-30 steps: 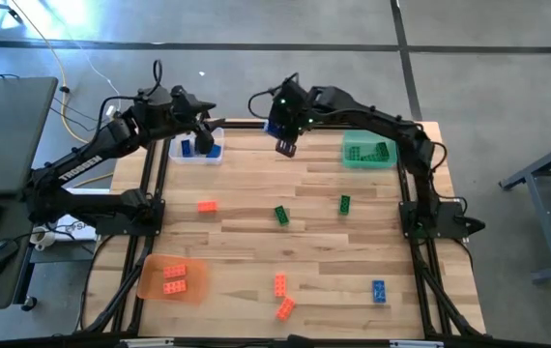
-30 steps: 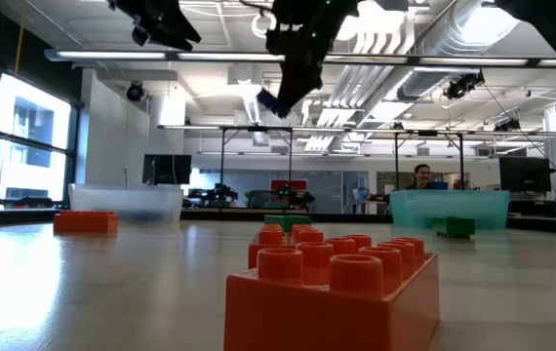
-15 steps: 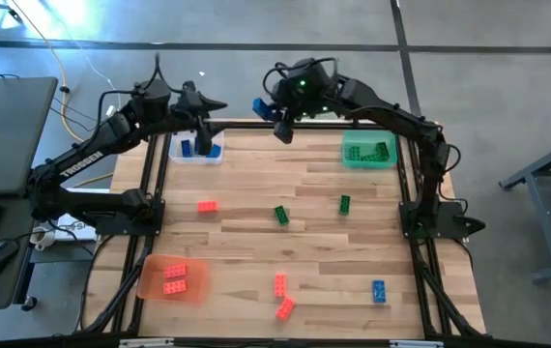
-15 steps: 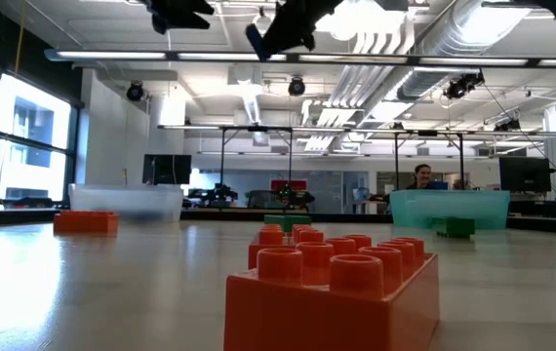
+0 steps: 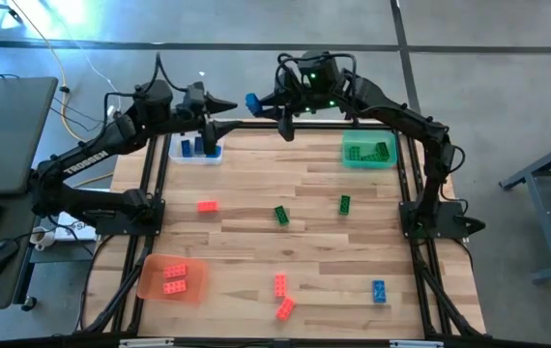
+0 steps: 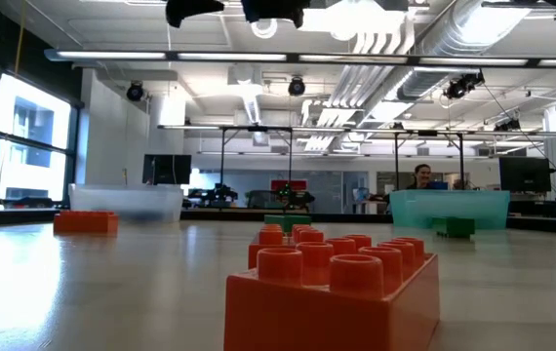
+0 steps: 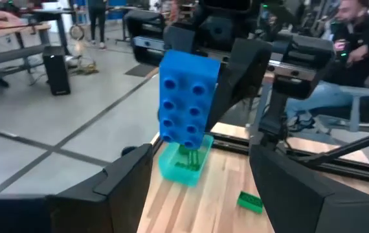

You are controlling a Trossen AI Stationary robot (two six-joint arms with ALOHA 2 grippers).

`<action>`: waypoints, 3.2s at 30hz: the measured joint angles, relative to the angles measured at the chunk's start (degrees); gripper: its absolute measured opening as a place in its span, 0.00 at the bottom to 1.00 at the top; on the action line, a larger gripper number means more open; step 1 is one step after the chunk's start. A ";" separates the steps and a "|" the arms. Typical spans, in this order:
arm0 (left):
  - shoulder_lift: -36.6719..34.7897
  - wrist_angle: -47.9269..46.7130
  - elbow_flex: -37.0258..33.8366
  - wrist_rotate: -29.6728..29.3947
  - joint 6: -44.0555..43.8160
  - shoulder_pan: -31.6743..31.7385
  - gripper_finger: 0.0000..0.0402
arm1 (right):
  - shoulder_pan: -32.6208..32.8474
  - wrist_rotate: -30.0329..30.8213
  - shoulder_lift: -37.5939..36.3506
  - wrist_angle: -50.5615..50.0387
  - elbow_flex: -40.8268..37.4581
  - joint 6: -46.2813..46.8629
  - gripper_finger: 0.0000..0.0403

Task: Sort & place blocks by color
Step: Put the blue game piece into the transparent bin

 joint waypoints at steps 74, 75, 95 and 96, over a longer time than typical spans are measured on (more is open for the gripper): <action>10.45 -28.78 -2.53 -15.54 20.72 7.78 0.27 | 3.21 15.36 0.04 -14.69 -0.07 13.42 0.58; 10.45 -28.73 -3.54 -15.53 20.18 8.34 0.27 | 3.21 15.36 0.04 -15.96 -0.07 14.40 0.58; 17.02 -25.22 -13.11 -19.08 12.43 16.68 0.27 | 6.74 18.95 0.04 -31.29 -0.07 27.89 0.58; 18.04 -25.09 -13.11 -19.30 12.42 16.93 0.27 | 7.19 20.17 0.04 -32.65 -0.07 28.65 0.58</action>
